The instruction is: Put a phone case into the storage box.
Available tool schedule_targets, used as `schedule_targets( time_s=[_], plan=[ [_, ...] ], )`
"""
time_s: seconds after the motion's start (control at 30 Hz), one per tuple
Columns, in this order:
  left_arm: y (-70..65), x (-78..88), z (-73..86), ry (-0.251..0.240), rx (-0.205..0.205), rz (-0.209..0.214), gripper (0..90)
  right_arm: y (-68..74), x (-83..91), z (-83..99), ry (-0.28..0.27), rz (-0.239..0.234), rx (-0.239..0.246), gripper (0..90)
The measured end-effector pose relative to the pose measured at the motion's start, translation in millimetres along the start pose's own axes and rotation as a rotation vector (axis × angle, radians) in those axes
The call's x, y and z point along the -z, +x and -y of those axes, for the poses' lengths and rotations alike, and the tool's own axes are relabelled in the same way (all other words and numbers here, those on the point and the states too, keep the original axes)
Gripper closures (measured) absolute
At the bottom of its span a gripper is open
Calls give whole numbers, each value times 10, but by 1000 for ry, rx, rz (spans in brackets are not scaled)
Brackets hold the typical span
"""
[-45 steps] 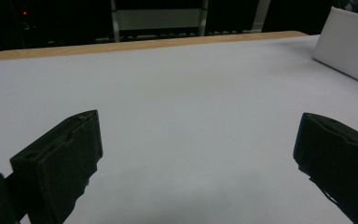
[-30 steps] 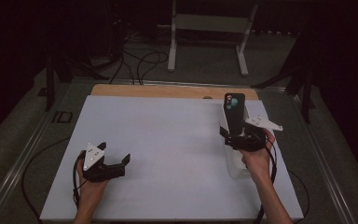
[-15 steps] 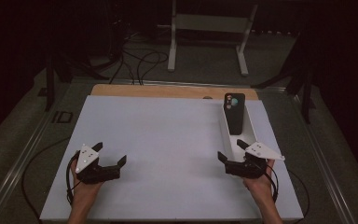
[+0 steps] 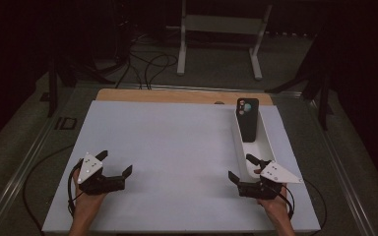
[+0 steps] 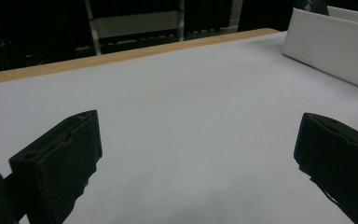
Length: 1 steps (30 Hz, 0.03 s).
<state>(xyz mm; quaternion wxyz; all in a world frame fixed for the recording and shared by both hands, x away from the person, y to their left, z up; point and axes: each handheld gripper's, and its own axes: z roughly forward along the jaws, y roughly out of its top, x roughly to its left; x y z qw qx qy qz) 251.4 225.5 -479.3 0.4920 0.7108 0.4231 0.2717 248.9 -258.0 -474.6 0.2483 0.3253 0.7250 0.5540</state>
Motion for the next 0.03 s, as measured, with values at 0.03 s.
schedule_targets(
  time_s=[0.03],
  plan=[
    [0, 0, 0, 0, 0, 0, 13, -2, 0, -3, -3, -2, -1, 114]
  ],
)
